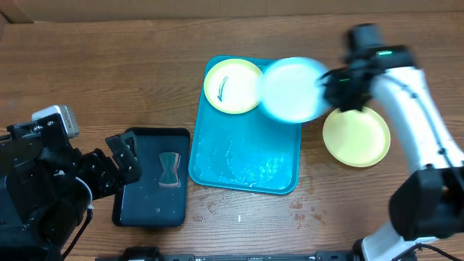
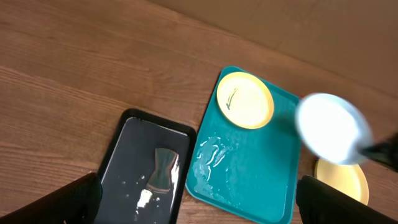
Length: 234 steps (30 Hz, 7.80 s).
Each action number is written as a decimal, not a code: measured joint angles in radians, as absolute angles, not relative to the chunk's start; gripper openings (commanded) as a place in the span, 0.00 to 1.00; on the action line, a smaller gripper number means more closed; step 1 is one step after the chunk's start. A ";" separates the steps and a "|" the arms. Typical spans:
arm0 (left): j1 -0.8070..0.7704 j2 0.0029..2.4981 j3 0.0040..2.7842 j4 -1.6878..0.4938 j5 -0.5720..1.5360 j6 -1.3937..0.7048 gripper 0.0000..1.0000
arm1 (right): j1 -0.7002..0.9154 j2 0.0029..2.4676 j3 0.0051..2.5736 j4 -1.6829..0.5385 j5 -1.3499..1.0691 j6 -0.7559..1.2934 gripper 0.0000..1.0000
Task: Clean dirty plates on tray and stack at the side
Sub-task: 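Move the white plate right and set it on the yellow plate, then grip the remaining yellow plate rim with the right gripper and pull it center, then grasp the sponge from the black tray with the left gripper, then scrub the yellow plate with the sponge in the left gripper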
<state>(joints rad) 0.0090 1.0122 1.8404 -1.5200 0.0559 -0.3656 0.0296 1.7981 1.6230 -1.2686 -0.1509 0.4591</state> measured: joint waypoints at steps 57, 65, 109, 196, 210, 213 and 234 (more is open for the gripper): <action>0.009 1.013 1.840 -1.520 0.056 -0.366 1.00 | 0.437 2.060 1.328 -0.363 -0.047 0.262 0.04; 0.009 1.013 1.840 -1.520 0.056 -0.365 1.00 | 0.439 1.858 1.327 -0.703 -0.082 0.264 0.04; -0.012 1.488 1.065 -1.198 0.125 -0.362 0.65 | 0.440 1.348 1.174 -0.980 -0.154 0.470 0.40; -0.525 1.987 1.303 -0.818 0.289 -0.654 0.04 | 0.400 1.913 1.178 -0.823 -0.274 0.363 0.04; -0.414 1.993 1.357 -0.972 0.056 -0.594 0.04 | 0.413 1.920 1.184 -0.814 -0.300 0.370 0.04; -0.397 1.999 1.357 -0.925 0.148 -0.554 0.04 | 0.412 1.920 1.184 -0.821 -0.298 0.374 0.04; -0.543 2.082 1.389 -0.920 0.470 -0.495 0.04 | 0.400 1.920 1.188 -0.849 -0.277 0.373 0.04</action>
<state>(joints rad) -0.5434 2.0819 1.3891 -0.9203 0.4698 -0.4950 0.4000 1.9202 1.1885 -0.8494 -0.2768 0.3725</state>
